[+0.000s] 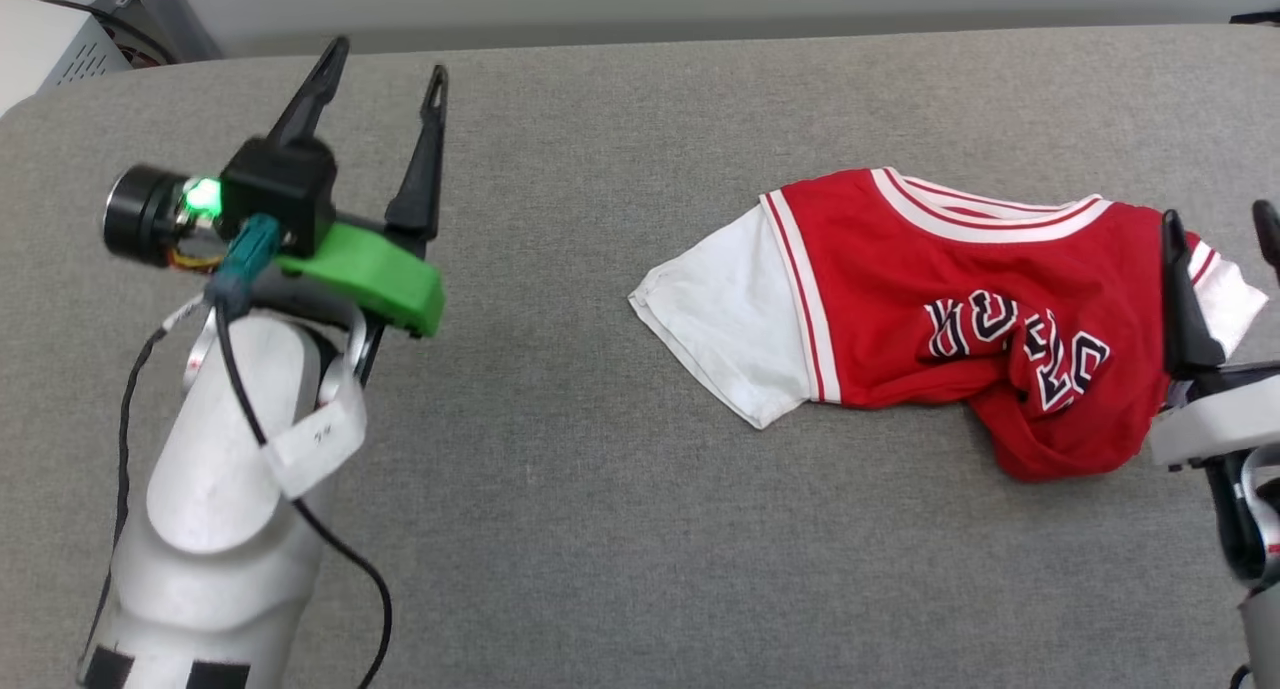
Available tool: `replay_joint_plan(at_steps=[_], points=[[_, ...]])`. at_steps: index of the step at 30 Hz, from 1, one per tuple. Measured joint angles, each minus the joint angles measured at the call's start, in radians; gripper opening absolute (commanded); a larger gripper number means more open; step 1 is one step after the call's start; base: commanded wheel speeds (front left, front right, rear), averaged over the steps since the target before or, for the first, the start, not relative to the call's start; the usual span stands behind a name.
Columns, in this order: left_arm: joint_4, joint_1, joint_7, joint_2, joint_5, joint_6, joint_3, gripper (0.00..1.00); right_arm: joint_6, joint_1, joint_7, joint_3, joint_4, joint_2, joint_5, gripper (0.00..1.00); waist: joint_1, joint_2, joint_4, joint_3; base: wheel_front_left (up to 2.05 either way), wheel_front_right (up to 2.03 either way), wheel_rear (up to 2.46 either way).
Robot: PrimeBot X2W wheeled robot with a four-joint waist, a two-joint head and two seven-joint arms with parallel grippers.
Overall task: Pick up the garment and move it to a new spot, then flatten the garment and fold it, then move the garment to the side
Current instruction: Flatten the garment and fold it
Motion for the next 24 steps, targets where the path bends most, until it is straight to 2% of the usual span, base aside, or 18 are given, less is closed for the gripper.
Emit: replay_joint_plan(at_steps=[3, 6, 8, 10, 17, 24], points=[[0.03, -0.11, 0.091, 0.034, -0.083, -0.001, -0.117, 1.0, 0.0, 0.057, 0.0, -0.008, -0.081, 0.054, -0.038, 1.0, 0.0, 0.0, -0.009, 0.007, 0.0, 0.0, 0.0], [0.058, -0.21, 0.206, 0.045, -0.241, -0.001, -0.213, 1.0, 0.0, 0.1, 0.0, 0.0, -0.125, 0.083, -0.068, 1.0, 0.0, 0.0, -0.018, 0.018, 0.0, 0.0, 0.0], [0.069, -0.283, 0.284, 0.078, -0.283, -0.001, -0.308, 1.0, 0.0, 0.119, 0.001, 0.014, -0.133, 0.1, -0.067, 1.0, 0.0, 0.0, -0.025, 0.027, 0.0, 0.0, 0.0], [0.084, -0.346, 0.357, 0.089, -0.351, -0.001, -0.375, 1.0, 0.0, 0.128, 0.001, 0.027, -0.127, 0.103, -0.066, 1.0, 0.0, 0.0, -0.032, 0.036, 0.0, 0.0, 0.0], [0.148, -0.493, 0.71, 0.104, -0.626, -0.001, -0.645, 1.0, 0.0, 0.127, 0.001, 0.063, -0.109, 0.11, -0.057, 1.0, 0.0, 0.0, -0.062, 0.071, 0.0, 0.0, 0.0], [0.212, -0.589, 0.9, 0.133, -0.75, -0.001, -0.87, 1.0, 0.0, 0.093, 0.0, 0.091, -0.101, 0.116, -0.055, 1.0, 0.0, 0.0, -0.097, 0.12, 0.0, 0.0, 0.0]])
